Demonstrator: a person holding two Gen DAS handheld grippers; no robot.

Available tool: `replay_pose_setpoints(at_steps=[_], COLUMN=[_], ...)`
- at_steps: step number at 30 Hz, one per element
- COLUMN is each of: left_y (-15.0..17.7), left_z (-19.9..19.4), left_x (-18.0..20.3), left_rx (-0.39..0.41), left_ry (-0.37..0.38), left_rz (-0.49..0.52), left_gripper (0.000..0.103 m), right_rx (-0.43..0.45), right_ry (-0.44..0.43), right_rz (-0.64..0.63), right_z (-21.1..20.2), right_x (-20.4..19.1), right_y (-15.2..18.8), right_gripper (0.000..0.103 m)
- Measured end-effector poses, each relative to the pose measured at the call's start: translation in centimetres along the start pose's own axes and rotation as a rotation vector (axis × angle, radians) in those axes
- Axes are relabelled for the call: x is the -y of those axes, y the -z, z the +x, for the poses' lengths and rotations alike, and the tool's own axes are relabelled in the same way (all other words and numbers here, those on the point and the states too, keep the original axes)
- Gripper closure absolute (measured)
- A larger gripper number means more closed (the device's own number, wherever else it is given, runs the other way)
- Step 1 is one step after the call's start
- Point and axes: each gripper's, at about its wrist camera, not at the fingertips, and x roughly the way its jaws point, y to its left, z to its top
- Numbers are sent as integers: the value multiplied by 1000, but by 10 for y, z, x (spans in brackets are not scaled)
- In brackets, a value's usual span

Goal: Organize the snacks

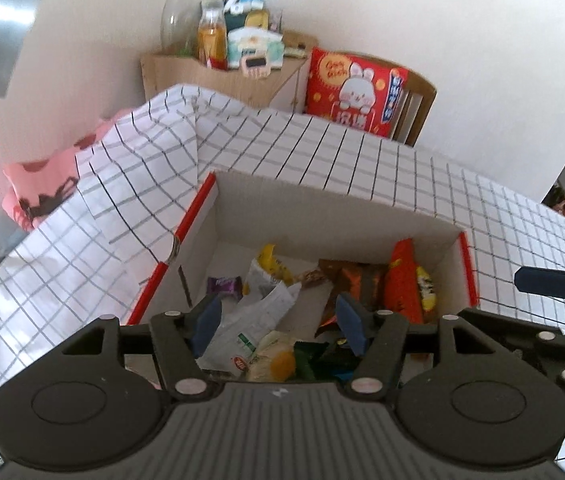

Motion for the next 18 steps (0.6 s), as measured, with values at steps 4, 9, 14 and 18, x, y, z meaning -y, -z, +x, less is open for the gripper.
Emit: replay_pose_setpoints(at_steps=[4,9,14,18], left_y=[4,10,23,34], left_z=[-21,-45,-64,-76], left_x=[6,12,23,30], left_rx=[48,90,133,139], left_ry=[3,19,19,35], left_rz=[13,16,54,68], left_gripper=[36,32,29,25], right_rx=[54,104,156,188], right_ry=[1,14,18,23], right_rz=[-17,-32,-23,-4], right_z=[-23,-48,-70,-85], right_x=[-1,-2,0,4], right_y=[4,12,22,31], right_gripper=[2,1,0,0])
